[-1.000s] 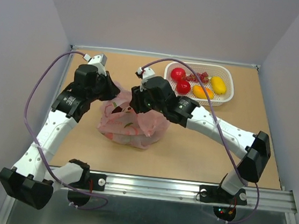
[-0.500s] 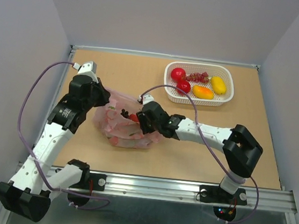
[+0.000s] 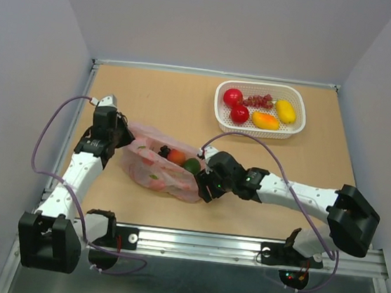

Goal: Untie the knot of the plastic bag and take out the fruit

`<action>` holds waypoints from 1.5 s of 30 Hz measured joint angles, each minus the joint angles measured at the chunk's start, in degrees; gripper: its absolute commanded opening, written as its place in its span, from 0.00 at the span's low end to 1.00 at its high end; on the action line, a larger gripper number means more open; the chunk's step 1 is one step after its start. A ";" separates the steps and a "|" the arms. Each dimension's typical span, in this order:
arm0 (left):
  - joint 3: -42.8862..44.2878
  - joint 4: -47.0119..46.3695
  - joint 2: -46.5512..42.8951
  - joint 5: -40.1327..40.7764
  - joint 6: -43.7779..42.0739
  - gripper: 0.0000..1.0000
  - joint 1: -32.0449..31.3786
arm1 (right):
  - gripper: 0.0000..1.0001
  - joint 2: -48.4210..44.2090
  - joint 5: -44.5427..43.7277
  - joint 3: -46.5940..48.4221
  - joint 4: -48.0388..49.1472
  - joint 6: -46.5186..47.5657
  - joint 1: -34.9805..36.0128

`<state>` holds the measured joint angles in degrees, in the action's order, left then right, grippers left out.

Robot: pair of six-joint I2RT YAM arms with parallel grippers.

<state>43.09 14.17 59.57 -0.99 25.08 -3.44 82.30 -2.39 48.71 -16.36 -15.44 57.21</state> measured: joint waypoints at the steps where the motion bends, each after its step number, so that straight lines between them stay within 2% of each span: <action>1: 0.00 -0.26 0.09 -0.55 -0.15 0.00 0.07 | 0.66 -0.04 0.44 0.02 -0.39 -0.02 0.00; 3: 0.00 -1.25 0.09 -1.25 -0.28 0.00 0.35 | 0.67 -0.37 1.53 0.22 -0.63 0.07 -0.02; 7: 0.31 -3.67 1.46 -3.58 -0.59 0.10 1.07 | 0.90 -1.64 5.25 4.13 -3.72 1.11 -0.13; 11: 4.74 -4.55 7.41 -6.64 -1.01 0.35 1.70 | 0.99 -1.92 8.20 12.61 -5.90 3.34 -0.13; 15: 9.77 -5.01 9.60 -8.66 -1.75 0.50 1.51 | 1.00 -1.92 8.46 20.31 -5.62 5.57 -0.15; 19: 12.17 -5.07 7.65 -10.38 -2.58 0.53 0.42 | 1.00 -0.02 6.75 25.51 -4.66 8.37 -0.17; 22: 12.24 -4.37 4.98 -11.04 -3.10 0.70 -0.35 | 1.00 3.65 5.70 28.20 -3.61 10.49 -0.17; 23: 12.24 -3.96 4.02 -10.67 -3.63 0.83 -0.39 | 1.00 5.01 5.46 28.59 -3.02 10.73 -0.17; 25: 12.26 -2.84 1.81 -8.02 -4.00 0.95 -0.61 | 1.00 6.40 5.14 28.59 -2.51 10.78 -0.17; 26: 12.44 -2.12 0.79 -6.73 -4.31 0.98 -0.61 | 1.00 6.58 5.03 28.55 -2.43 10.78 -0.17; 30: 15.63 1.01 -1.05 -1.86 -5.51 0.99 -0.59 | 1.00 6.47 2.86 28.11 -0.37 9.73 -0.17; 33: 18.86 2.36 -1.55 -1.01 -5.90 0.99 -0.59 | 0.99 6.29 1.97 27.50 1.40 8.28 -0.17; 38: 19.65 6.12 -7.41 -0.85 -4.72 0.99 -1.01 | 1.00 6.10 1.99 27.30 2.08 7.02 -0.17; 41: 19.39 8.41 -12.20 -1.03 -2.86 0.99 -3.08 | 1.00 5.64 2.73 27.36 2.34 7.04 -0.17; 45: 14.49 9.27 -18.34 -1.29 0.52 0.99 -8.55 | 1.00 5.01 3.04 27.76 2.71 7.72 -0.17</action>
<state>57.58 23.44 41.23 -2.28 25.61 -11.99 87.31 0.64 76.47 -13.65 -7.73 57.04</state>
